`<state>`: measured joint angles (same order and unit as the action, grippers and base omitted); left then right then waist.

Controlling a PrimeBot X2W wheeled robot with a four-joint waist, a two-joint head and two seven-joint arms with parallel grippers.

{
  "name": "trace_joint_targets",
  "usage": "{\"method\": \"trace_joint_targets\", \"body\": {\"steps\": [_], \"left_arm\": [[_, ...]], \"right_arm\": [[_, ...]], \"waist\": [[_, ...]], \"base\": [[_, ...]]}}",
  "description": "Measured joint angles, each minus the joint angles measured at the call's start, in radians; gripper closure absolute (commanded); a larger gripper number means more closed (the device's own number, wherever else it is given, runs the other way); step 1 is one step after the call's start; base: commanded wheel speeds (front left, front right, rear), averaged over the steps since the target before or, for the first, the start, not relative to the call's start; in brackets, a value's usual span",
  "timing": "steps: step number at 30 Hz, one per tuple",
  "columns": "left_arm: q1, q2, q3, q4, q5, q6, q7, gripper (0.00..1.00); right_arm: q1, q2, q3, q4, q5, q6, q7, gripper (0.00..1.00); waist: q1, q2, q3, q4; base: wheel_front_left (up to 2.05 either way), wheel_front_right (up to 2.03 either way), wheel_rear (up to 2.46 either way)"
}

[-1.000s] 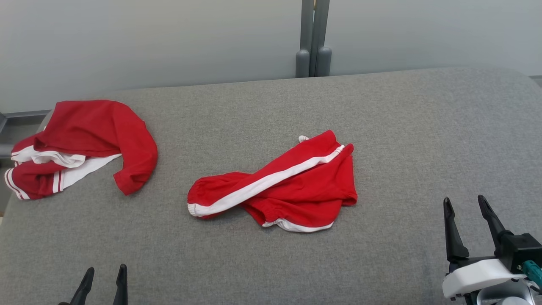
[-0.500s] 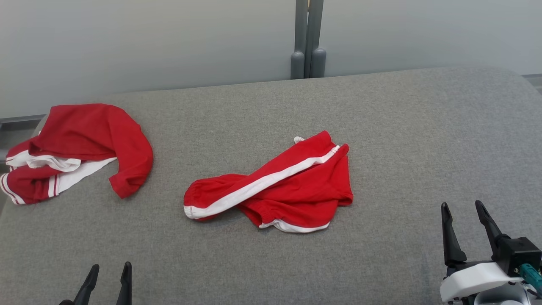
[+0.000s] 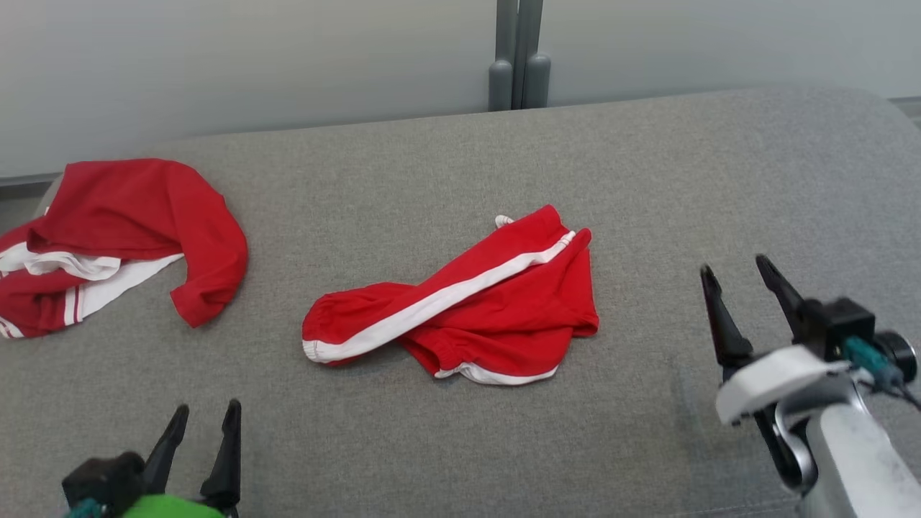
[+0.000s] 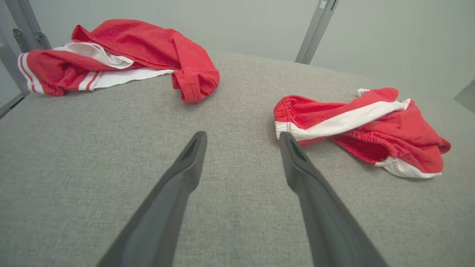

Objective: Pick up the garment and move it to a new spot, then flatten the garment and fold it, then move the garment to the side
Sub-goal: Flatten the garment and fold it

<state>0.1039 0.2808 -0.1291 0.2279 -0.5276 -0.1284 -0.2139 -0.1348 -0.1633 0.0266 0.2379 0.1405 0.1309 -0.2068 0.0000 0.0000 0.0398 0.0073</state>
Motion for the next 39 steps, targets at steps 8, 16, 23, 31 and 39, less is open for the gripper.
{"method": "trace_joint_targets", "body": {"steps": [8,16,23,31,39], "left_arm": [[-0.178,-0.049,-0.058,-0.065,-0.057,0.051,0.269,0.00],[-0.344,-0.080,-0.115,-0.075,-0.050,0.076,0.387,0.00],[-0.408,-0.095,-0.139,-0.037,-0.035,0.076,0.390,0.00],[-0.422,-0.106,-0.156,0.001,-0.035,0.066,0.365,0.00],[-0.417,-0.110,-0.163,-0.001,-0.043,0.062,0.349,0.00]], "right_arm": [[-0.361,-0.146,0.295,0.062,0.180,0.001,0.356,0.00],[-0.617,-0.228,0.552,0.165,0.340,0.000,0.515,0.00],[-0.749,-0.211,0.671,0.291,0.406,0.000,0.491,0.00],[-0.806,-0.201,0.791,0.380,0.476,0.000,0.404,0.00],[-0.852,-0.208,0.874,0.449,0.537,0.000,0.354,0.00]], "waist": [[0.0000,0.0000,0.094,-0.018],[0.0000,0.0000,0.203,-0.014],[0.0001,0.0000,0.295,-0.002],[0.0001,0.0000,0.334,0.037],[0.0001,0.0000,0.341,0.046]], "base": [[0.00,0.00,0.00],[0.00,0.00,0.00],[0.00,0.00,0.00],[0.00,0.00,0.00],[0.00,0.00,0.00]]}}
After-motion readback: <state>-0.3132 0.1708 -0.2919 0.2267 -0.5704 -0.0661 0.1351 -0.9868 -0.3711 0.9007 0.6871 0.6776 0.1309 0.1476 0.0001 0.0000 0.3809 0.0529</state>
